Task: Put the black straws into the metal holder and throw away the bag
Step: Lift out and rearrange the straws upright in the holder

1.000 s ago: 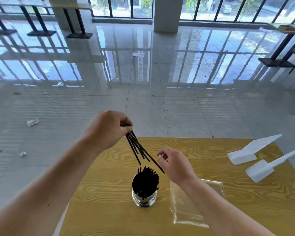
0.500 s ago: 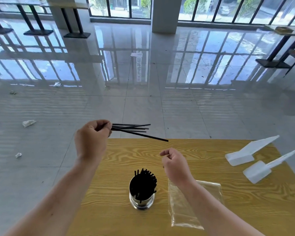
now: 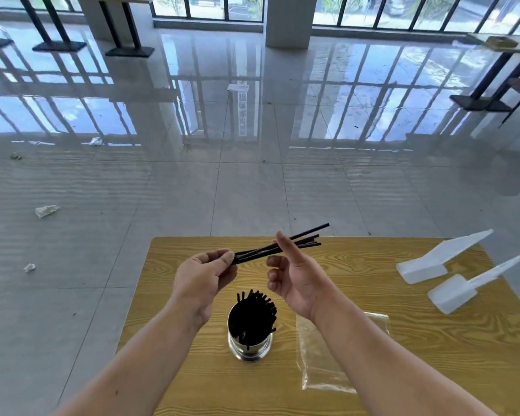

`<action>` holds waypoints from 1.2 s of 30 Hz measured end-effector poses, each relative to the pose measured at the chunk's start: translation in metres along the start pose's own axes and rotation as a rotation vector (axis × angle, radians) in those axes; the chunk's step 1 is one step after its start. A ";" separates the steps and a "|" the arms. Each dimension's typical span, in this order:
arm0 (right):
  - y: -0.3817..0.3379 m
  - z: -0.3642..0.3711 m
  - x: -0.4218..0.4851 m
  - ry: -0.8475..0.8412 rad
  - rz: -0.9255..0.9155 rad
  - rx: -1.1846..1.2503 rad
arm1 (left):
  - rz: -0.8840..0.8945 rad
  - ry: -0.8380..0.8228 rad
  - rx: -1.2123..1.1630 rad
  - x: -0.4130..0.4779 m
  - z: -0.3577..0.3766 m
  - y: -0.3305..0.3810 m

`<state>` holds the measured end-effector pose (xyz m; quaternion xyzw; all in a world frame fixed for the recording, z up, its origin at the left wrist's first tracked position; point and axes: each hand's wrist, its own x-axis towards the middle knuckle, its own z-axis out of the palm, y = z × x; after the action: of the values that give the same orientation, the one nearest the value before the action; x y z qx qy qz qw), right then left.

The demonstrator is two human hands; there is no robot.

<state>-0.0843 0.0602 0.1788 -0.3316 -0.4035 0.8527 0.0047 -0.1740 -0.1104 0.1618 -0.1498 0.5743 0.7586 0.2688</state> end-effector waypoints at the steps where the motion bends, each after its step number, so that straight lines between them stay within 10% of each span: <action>1: -0.001 -0.003 0.001 0.023 -0.007 -0.008 | -0.044 -0.027 -0.019 -0.002 -0.002 -0.002; 16: -0.002 -0.005 -0.012 0.031 -0.452 -1.179 | 0.108 -0.194 0.841 -0.002 -0.032 -0.029; 36: 0.007 -0.002 -0.014 0.009 -0.483 -1.198 | 0.235 -0.224 1.078 0.000 -0.041 -0.039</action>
<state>-0.0700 0.0533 0.1812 -0.1805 -0.8729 0.4532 0.0121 -0.1549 -0.1416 0.1191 0.1553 0.8615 0.3938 0.2805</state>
